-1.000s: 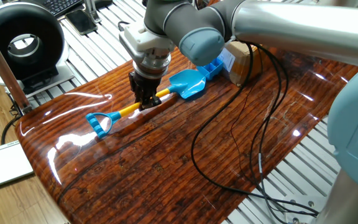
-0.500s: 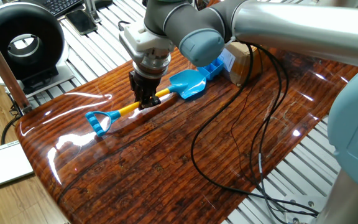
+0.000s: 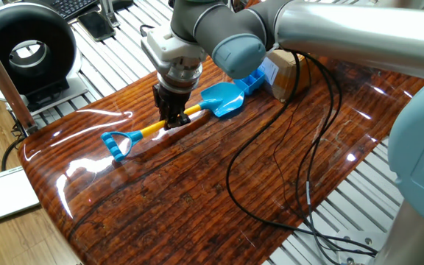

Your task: Use a shovel to scoop up an object

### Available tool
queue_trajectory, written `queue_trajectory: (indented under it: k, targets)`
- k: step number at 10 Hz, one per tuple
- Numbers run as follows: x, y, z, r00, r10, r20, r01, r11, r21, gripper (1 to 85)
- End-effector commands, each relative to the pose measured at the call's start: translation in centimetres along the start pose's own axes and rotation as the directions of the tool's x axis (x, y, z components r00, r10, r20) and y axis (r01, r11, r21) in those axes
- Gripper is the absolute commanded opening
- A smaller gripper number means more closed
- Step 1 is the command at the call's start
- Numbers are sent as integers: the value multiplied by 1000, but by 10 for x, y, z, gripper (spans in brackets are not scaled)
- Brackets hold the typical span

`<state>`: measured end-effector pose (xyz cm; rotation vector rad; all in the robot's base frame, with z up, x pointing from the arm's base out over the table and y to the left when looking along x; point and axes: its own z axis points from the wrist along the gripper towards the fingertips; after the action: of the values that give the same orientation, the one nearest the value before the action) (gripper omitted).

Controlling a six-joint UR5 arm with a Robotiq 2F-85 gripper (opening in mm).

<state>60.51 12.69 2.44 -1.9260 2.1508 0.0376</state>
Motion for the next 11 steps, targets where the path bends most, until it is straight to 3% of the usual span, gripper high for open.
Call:
queue_trajectory:
  k: [1,9,11]
  targets:
    - [-6,-2,-1,999,22,28,-22,1000,4,13]
    - [-7,-5,-1,999,42,33,-43,999,15,13]
    - [-8,0,-2,999,4,37,-4,1000,-5,13]
